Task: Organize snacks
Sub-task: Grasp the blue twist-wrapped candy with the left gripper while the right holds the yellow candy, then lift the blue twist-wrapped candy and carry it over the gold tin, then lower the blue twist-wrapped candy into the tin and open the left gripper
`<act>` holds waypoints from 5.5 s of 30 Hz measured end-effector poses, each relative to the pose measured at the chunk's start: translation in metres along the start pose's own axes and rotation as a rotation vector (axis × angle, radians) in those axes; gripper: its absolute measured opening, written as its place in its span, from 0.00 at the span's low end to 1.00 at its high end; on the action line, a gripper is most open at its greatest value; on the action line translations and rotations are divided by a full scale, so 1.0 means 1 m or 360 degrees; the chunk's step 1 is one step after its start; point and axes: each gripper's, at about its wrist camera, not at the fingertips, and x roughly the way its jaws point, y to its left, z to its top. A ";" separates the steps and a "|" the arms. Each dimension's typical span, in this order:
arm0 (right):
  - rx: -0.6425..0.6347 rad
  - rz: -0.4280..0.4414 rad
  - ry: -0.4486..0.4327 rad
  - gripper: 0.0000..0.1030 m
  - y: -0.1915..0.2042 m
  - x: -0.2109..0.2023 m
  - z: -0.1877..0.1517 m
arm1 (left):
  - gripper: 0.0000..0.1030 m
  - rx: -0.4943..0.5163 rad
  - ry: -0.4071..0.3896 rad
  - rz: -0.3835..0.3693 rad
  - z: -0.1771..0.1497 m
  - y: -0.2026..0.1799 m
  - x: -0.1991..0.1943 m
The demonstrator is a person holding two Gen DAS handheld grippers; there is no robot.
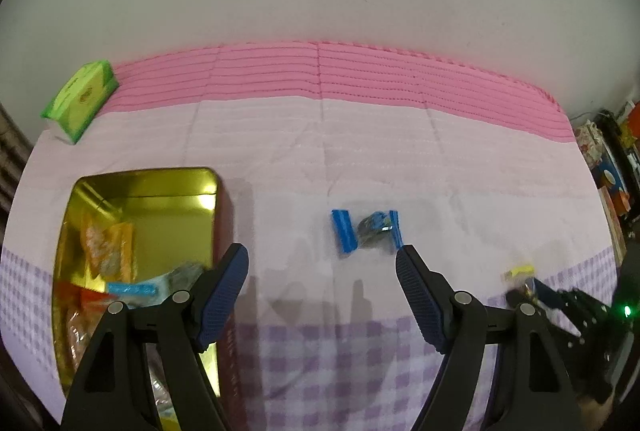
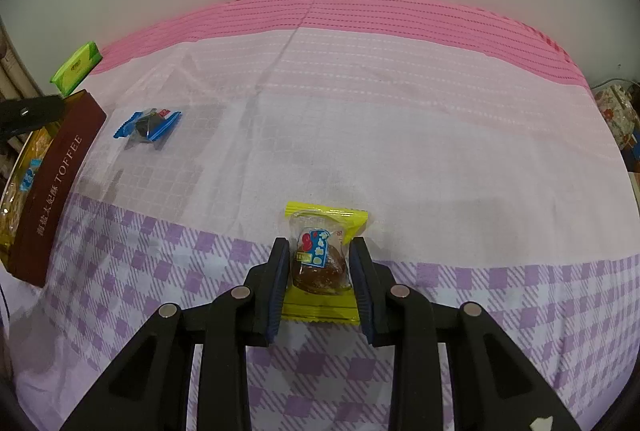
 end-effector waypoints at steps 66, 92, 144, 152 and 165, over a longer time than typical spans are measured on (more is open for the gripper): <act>-0.0044 -0.0011 -0.0015 0.30 0.002 0.001 0.001 | 0.39 0.0137 0.0104 0.0018 -0.041 -0.026 -0.011; -0.0061 -0.0032 -0.0011 0.31 0.003 0.001 0.002 | 0.39 -0.0142 0.0026 0.0330 -0.034 0.093 -0.057; -0.0097 -0.0029 -0.0012 0.37 0.004 0.001 0.002 | 0.51 -0.0285 0.0100 0.0371 -0.059 0.167 -0.046; -0.0089 -0.0050 -0.0017 0.30 0.002 0.000 0.002 | 0.57 -0.0257 0.0028 0.0394 -0.068 0.167 -0.063; -0.0064 -0.0104 -0.0037 0.26 0.005 -0.007 0.002 | 0.66 -0.0326 -0.0110 0.0458 -0.092 0.184 -0.093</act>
